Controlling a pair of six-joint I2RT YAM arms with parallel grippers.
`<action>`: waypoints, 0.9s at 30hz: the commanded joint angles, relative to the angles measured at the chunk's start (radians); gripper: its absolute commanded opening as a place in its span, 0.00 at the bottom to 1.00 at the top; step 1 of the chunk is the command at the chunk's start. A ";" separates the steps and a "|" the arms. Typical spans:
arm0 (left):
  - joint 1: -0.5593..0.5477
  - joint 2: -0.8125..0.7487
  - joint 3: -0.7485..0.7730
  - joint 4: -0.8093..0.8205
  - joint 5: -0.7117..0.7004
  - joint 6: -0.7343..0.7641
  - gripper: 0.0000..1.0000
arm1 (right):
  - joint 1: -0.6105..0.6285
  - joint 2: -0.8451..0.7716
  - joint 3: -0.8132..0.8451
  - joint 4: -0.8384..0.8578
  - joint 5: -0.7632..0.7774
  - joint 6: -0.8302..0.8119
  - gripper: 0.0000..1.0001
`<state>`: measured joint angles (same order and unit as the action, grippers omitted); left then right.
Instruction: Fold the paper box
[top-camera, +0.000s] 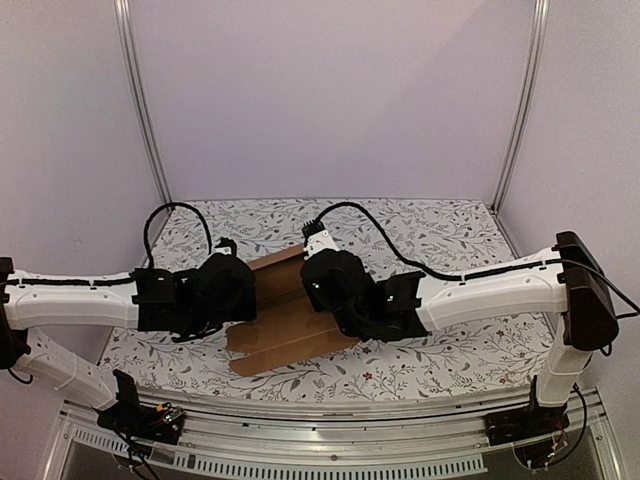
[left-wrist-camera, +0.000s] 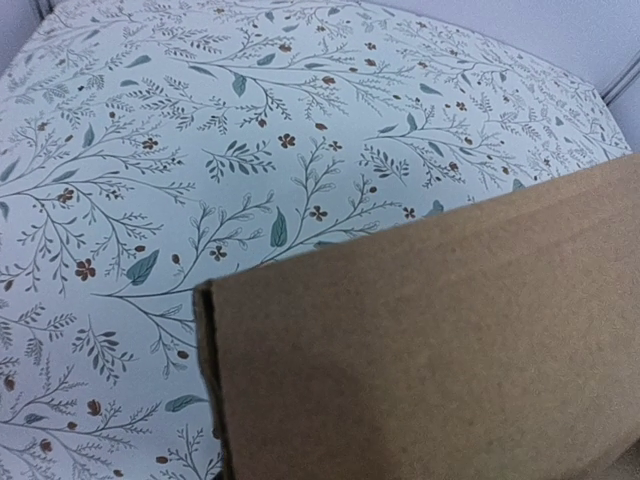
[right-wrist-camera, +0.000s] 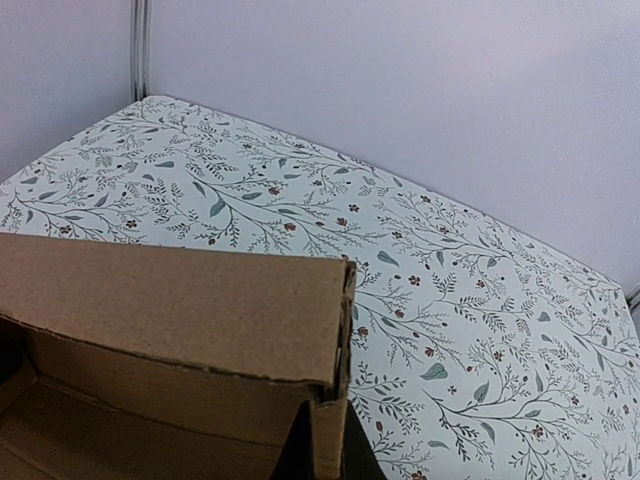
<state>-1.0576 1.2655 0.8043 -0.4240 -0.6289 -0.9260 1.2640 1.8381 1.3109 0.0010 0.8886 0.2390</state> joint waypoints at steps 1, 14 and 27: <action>-0.031 0.012 0.049 0.096 0.063 0.011 0.24 | 0.025 0.031 0.031 0.013 -0.052 0.005 0.00; -0.031 -0.045 0.003 0.102 0.086 0.020 0.51 | -0.011 0.070 0.063 0.001 -0.068 -0.016 0.00; -0.024 -0.280 -0.124 0.059 0.107 0.123 0.75 | -0.109 0.040 -0.064 0.141 -0.269 -0.100 0.00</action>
<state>-1.0706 1.0630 0.7223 -0.3786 -0.5522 -0.8669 1.1927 1.8832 1.2972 0.0570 0.7422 0.1722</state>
